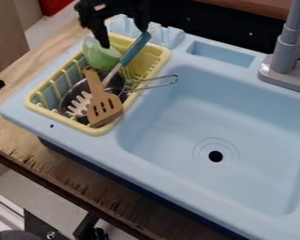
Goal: Move the green object to the upper left side of the sink
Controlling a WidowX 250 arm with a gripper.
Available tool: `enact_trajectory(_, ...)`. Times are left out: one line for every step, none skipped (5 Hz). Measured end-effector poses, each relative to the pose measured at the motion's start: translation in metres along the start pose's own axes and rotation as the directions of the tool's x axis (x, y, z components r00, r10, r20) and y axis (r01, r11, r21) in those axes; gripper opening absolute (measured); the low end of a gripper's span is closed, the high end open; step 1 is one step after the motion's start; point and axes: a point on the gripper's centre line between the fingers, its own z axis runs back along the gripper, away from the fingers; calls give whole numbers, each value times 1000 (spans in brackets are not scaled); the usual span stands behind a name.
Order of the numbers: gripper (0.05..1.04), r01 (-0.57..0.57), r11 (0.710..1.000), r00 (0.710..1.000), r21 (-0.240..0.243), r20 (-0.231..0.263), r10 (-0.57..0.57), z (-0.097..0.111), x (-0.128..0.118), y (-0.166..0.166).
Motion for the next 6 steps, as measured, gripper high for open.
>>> enact_trajectory(995,106,994,994,32,-29,-105,1,-7,-7)
enact_trajectory(995,169,985,984,46,-69,-166,6,-17,-17)
enact_trajectory(995,180,982,983,51,-49,-178,9,-28,-30)
enact_trajectory(995,193,981,981,-6,-37,-193,13,-36,-48)
enact_trajectory(995,191,981,981,-17,-33,-192,2,-48,-64)
enact_trajectory(996,156,986,986,-63,-43,-159,1,-54,-83)
